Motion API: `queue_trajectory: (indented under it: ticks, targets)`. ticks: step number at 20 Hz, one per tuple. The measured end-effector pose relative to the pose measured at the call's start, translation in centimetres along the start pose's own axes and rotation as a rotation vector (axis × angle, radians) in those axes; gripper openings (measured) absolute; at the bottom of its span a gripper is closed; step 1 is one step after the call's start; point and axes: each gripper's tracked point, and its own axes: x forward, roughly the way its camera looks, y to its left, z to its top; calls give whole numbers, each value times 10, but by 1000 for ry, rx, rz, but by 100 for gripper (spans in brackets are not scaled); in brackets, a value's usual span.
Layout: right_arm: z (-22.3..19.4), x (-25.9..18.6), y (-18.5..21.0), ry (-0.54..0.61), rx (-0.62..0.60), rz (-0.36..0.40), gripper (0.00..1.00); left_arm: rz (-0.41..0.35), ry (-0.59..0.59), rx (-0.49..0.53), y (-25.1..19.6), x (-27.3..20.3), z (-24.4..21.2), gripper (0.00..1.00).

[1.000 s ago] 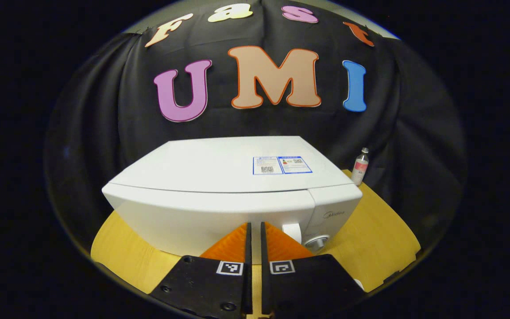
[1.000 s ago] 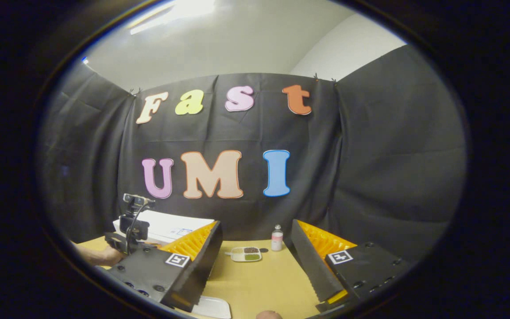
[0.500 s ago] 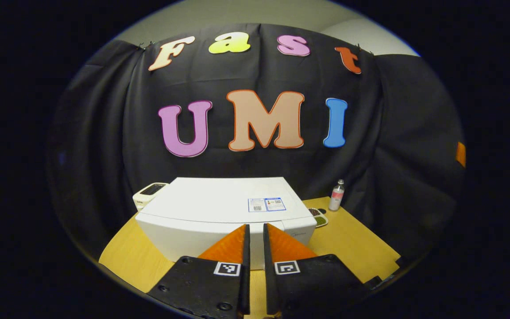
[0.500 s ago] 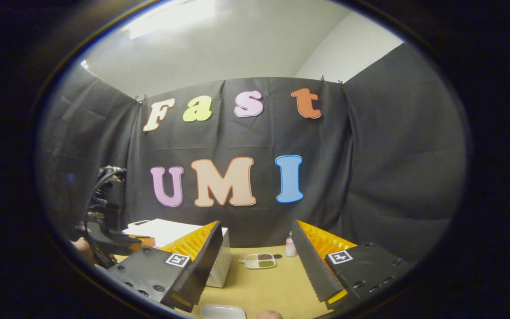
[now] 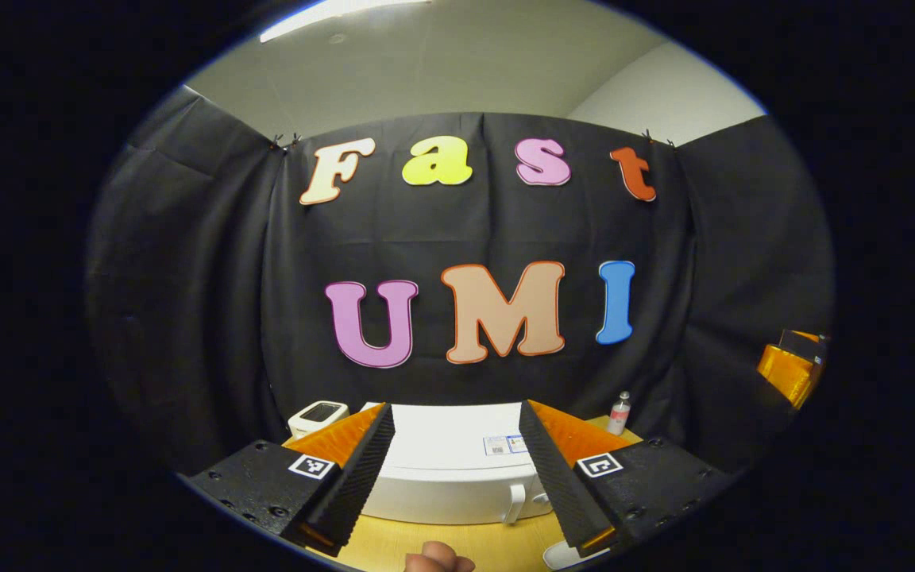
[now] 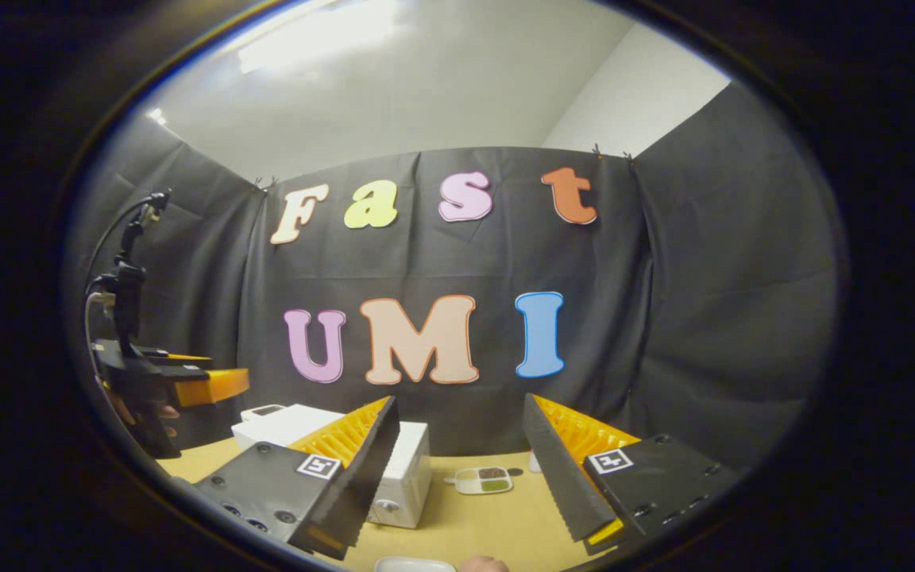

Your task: Open the microwave oven with the left hand, put the food in, and close the microwave oven.

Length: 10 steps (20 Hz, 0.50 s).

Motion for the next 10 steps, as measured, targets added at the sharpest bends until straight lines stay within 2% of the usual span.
queue_trajectory:
  ticks: [2, 3, 4, 6, 9, 10]
  targets:
    - [5, 4, 0, 10, -4, -16, 90, 16, -16, -39, 7, -8, 10, 93]
    - [10, 5, 1, 13, 1, -19, 96, 21, -14, -65, 8, -12, 15, 95]
    - [15, 7, 0, 13, 10, -24, 90, 25, -15, -92, 10, -15, 21, 95]
    - [28, 14, -2, 3, 23, -30, 90, 36, -35, -127, 19, -22, 40, 95]
    - [41, 17, -8, -11, 15, -49, 90, 67, -96, -116, 31, -32, 69, 95]
    - [46, 18, -10, -13, 13, -52, 90, 69, -120, -111, 31, -34, 79, 92]
